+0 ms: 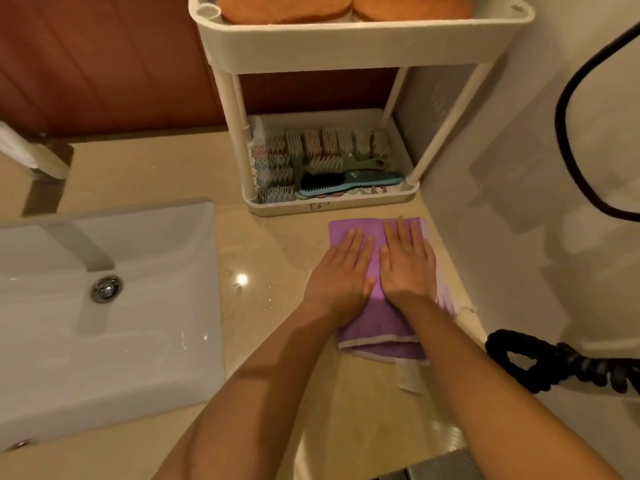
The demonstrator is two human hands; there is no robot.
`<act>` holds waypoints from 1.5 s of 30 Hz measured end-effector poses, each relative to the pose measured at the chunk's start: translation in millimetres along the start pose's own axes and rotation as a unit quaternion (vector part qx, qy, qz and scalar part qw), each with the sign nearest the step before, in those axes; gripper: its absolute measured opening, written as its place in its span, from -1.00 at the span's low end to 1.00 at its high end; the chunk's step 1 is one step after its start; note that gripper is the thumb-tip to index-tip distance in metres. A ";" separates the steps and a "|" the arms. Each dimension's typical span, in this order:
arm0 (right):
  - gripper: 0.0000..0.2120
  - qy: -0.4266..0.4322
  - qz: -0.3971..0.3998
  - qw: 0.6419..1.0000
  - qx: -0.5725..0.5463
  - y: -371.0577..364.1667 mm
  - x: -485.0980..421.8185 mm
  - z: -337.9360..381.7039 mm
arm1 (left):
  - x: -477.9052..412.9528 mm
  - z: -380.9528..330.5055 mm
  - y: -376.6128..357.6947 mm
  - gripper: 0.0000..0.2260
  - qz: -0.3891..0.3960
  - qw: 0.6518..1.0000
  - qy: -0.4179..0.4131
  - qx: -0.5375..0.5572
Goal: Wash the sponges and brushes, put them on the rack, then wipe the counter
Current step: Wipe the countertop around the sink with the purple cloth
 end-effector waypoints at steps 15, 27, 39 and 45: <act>-0.52 0.047 -0.035 0.997 -0.056 19.2 11.2 106.7 | 58.2 82.1 44.0 -0.43 0.002 0.998 0.053 -0.025; -0.52 0.097 -0.046 0.992 -0.070 25.8 64.9 168.9 | 132.1 113.5 49.9 -0.44 0.004 0.995 0.093 -0.020; -0.52 0.000 -0.025 0.997 -0.072 -2.9 172.3 146.0 | 208.2 80.5 7.1 -0.38 0.031 0.998 0.003 -0.058; -0.49 -0.009 0.025 0.998 -0.065 -3.4 220.1 148.7 | 243.9 73.4 1.6 -0.41 0.051 0.994 -0.056 -0.082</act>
Point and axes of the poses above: each hand's wrist, its own x-axis away from the middle knuckle, its own y-axis out of the back of the hand, z = x × y, the point moved 10 cm from there along -x, towards the middle knuckle, and after that the axes turned 14 degrees about x, right-handed, at the moved point
